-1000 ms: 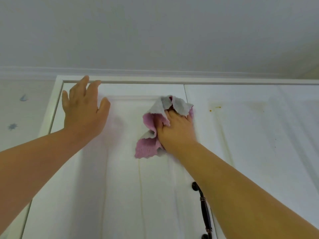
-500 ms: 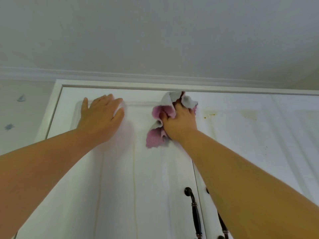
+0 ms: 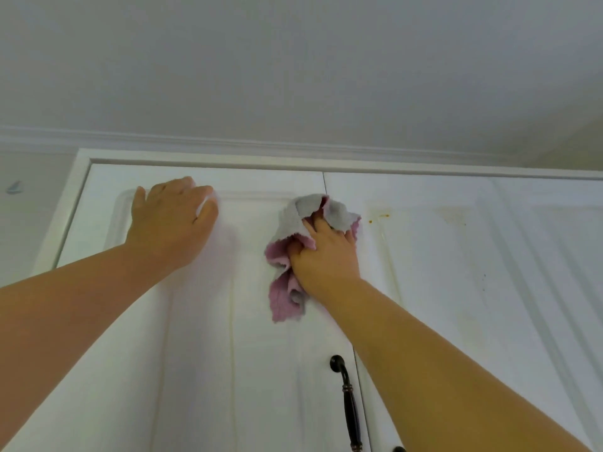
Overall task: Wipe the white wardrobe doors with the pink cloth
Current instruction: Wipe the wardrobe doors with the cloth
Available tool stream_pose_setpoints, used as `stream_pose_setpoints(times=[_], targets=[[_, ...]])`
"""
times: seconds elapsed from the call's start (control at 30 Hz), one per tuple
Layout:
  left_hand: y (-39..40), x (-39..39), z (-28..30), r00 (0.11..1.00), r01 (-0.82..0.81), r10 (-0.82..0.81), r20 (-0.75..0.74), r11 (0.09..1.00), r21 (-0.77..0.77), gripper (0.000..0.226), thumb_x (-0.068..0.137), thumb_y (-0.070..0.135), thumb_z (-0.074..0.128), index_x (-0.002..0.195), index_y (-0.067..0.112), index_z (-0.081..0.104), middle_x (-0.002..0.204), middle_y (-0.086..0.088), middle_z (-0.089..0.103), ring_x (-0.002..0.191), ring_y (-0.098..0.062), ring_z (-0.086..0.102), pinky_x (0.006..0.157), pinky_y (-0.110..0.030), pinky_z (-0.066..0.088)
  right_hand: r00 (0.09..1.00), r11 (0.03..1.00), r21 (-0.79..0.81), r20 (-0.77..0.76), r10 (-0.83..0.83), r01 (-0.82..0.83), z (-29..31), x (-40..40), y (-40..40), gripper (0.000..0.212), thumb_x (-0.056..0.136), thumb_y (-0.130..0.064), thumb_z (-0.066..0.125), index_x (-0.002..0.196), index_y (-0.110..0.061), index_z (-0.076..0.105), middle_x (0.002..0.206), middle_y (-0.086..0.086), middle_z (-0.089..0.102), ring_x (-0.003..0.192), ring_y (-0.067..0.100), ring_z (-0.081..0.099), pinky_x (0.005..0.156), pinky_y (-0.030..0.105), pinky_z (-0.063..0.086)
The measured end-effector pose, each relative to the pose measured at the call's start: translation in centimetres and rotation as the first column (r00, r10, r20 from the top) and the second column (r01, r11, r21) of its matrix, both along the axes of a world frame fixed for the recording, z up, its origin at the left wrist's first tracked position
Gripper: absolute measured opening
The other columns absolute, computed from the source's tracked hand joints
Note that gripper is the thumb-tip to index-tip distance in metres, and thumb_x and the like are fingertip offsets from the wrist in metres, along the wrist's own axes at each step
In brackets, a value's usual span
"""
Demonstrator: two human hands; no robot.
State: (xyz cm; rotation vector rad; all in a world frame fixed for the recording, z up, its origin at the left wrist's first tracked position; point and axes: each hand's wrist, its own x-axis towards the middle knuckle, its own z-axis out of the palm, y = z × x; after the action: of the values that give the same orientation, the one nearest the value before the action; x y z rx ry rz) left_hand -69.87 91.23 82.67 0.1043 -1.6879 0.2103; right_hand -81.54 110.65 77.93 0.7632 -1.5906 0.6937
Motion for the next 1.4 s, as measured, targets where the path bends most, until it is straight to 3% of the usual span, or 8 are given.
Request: stream_pose_setpoints(times=[0.17, 0.33, 0.5, 0.6, 0.87, 1.13, 1.3, 1.4], targets=[[-0.2, 0.2, -0.5, 1.0, 0.001, -0.001, 0.01, 1.0, 0.002, 0.085, 0.08, 0.056, 0.003, 0.147, 0.024, 0.045, 0.156, -0.006, 0.036, 0.145, -0.031, 0.027, 0.12, -0.056, 0.009, 0.995, 0.996, 0.013, 0.052, -0.086, 0.086, 5.7, 0.3, -0.1, 0.053, 0.104, -0.035, 0.031, 0.156, -0.03, 0.027, 0.166, -0.001, 0.021, 0.152, 0.025, 0.013, 0.124, 0.048, 0.001], [-0.4, -0.1, -0.7, 1.0, -0.004, 0.005, 0.022, 1.0, -0.01, 0.087, 0.079, 0.057, 0.004, 0.15, 0.022, 0.041, 0.159, -0.008, 0.031, 0.147, -0.031, 0.024, 0.119, -0.057, 0.011, 0.998, 0.996, -0.09, -0.06, 0.001, -0.006, 1.2, -0.6, -0.6, 0.043, 0.095, -0.026, 0.045, 0.136, -0.021, 0.055, 0.138, 0.004, 0.057, 0.129, 0.032, 0.047, 0.113, 0.053, 0.031], [0.6, 0.6, 0.0, 1.0, 0.02, -0.021, 0.01, 1.0, 0.011, 0.065, 0.087, 0.049, 0.013, 0.118, 0.018, 0.061, 0.12, -0.008, 0.056, 0.124, -0.037, 0.047, 0.112, -0.062, 0.023, 0.988, 0.995, -0.099, -0.156, -0.002, -0.014, -6.6, -0.6, -0.3, 0.05, 0.087, -0.024, 0.046, 0.134, -0.01, 0.056, 0.13, 0.01, 0.06, 0.122, 0.032, 0.052, 0.102, 0.048, 0.045], [0.4, 0.8, 0.1, 0.999, 0.002, -0.001, 0.043, 1.0, -0.029, 0.047, 0.086, 0.05, 0.013, 0.093, 0.029, 0.054, 0.09, 0.005, 0.047, 0.102, -0.032, 0.052, 0.102, -0.065, 0.032, 0.989, 0.994, -0.091, -0.138, 0.046, -0.059, -6.4, -1.0, 0.1, 0.055, 0.085, -0.026, 0.042, 0.136, -0.011, 0.054, 0.131, 0.01, 0.058, 0.123, 0.031, 0.05, 0.105, 0.047, 0.043], [-3.1, 2.8, -1.3, 0.989, 0.08, -0.079, -0.129, 0.997, 0.008, 0.07, 0.089, 0.048, 0.019, 0.142, 0.014, 0.048, 0.152, -0.009, 0.044, 0.142, -0.029, 0.035, 0.121, -0.053, 0.017, 0.996, 0.996, -0.022, -0.019, -0.086, 0.085, 1.1, 0.1, -0.5, 0.06, 0.103, -0.031, 0.033, 0.16, -0.027, 0.015, 0.165, 0.0, 0.02, 0.153, 0.025, 0.007, 0.124, 0.049, 0.0], [-10.7, 6.5, -3.5, 0.987, 0.081, -0.06, -0.15, 0.987, 0.138, 0.028, 0.096, 0.03, 0.03, 0.104, 0.009, 0.047, 0.104, -0.009, 0.054, 0.101, -0.034, 0.05, 0.09, -0.046, 0.037, 0.999, 0.997, 0.077, -0.025, 0.021, -0.019, 1.0, 4.0, -5.6, 0.05, 0.099, -0.035, 0.039, 0.148, -0.025, 0.038, 0.152, -0.002, 0.042, 0.142, 0.026, 0.031, 0.121, 0.047, 0.014], [-13.0, 6.3, -4.7, 0.951, 0.26, -0.235, -0.2, 0.959, 0.109, 0.014, 0.089, 0.021, 0.029, 0.086, 0.011, 0.038, 0.082, -0.004, 0.044, 0.077, -0.025, 0.042, 0.072, -0.044, 0.037, 0.973, 0.947, 0.269, -0.192, -0.126, 0.176, 1.3, 9.4, -16.1, 0.063, 0.098, -0.031, 0.039, 0.158, -0.019, 0.023, 0.163, 0.0, 0.028, 0.15, 0.026, 0.023, 0.117, 0.056, -0.008], [-13.7, 6.0, -5.1, 0.896, 0.399, -0.354, -0.269, 0.907, 0.137, 0.026, 0.089, 0.029, 0.028, 0.087, 0.008, 0.044, 0.084, -0.011, 0.053, 0.076, -0.029, 0.05, 0.066, -0.046, 0.041, 0.968, 0.962, 0.202, -0.206, -0.143, 0.185, 0.8, 11.1, -20.4, 0.071, 0.096, -0.03, 0.043, 0.159, -0.011, 0.017, 0.166, 0.003, 0.023, 0.148, 0.031, 0.024, 0.121, 0.053, 0.001]])
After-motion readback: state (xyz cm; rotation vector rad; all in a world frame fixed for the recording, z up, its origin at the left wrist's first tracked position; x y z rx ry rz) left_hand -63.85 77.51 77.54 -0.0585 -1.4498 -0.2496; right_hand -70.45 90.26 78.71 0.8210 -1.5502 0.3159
